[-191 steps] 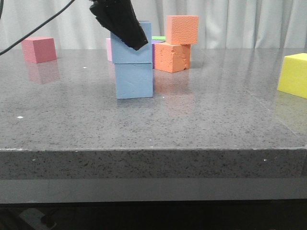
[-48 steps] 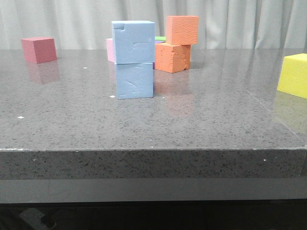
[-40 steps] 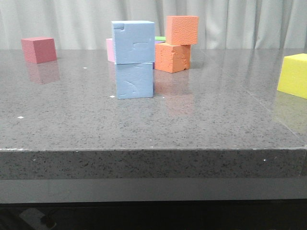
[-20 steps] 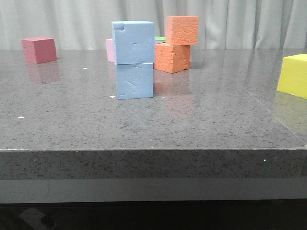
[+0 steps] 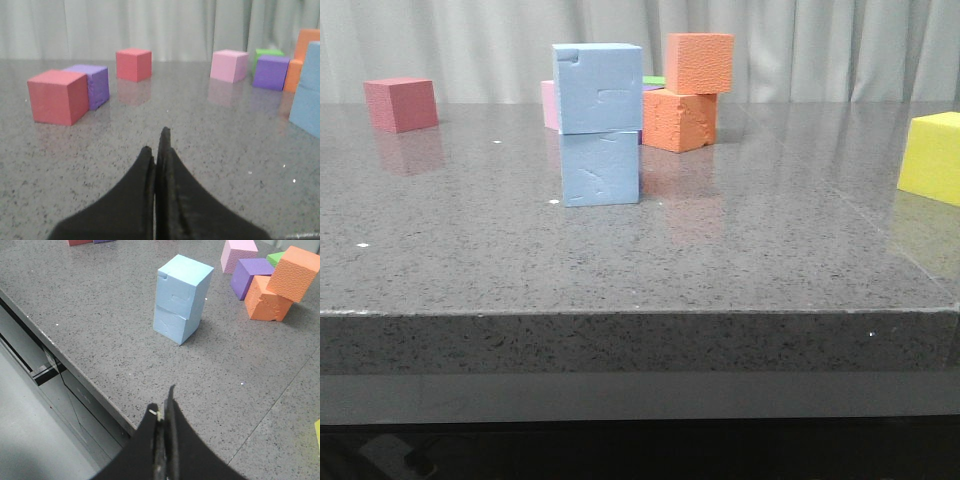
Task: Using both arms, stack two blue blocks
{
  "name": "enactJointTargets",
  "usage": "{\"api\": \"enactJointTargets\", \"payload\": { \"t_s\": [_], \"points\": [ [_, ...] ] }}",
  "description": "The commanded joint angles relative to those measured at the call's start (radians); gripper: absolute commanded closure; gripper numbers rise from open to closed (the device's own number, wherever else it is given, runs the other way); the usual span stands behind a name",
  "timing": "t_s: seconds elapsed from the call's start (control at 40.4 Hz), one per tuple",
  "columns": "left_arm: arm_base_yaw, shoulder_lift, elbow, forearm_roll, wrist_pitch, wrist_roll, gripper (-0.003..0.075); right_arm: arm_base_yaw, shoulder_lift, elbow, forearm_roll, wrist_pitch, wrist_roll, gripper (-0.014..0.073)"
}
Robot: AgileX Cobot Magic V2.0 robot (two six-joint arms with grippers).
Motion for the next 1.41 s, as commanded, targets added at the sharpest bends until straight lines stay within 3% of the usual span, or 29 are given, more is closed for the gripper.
{"api": "enactJointTargets", "payload": {
  "t_s": [0.0, 0.989, 1.113, 1.385],
  "points": [
    [0.002, -0.018, 0.002, -0.014, -0.111, -0.003, 0.0741, -0.008, -0.002, -0.025, 0.018, -0.076, -0.003, 0.0722],
    [-0.011, -0.016, 0.002, -0.018, -0.128, -0.003, 0.0741, -0.004, -0.021, -0.004, 0.019, -0.091, -0.003, 0.0722],
    [-0.011, -0.016, 0.002, -0.018, -0.128, -0.003, 0.0741, -0.092, -0.092, 0.087, 0.027, -0.143, -0.003, 0.0722],
    [-0.011, -0.016, 0.002, -0.018, -0.128, -0.003, 0.0741, -0.382, -0.424, 0.447, 0.027, -0.415, -0.003, 0.0722]
  ]
}}
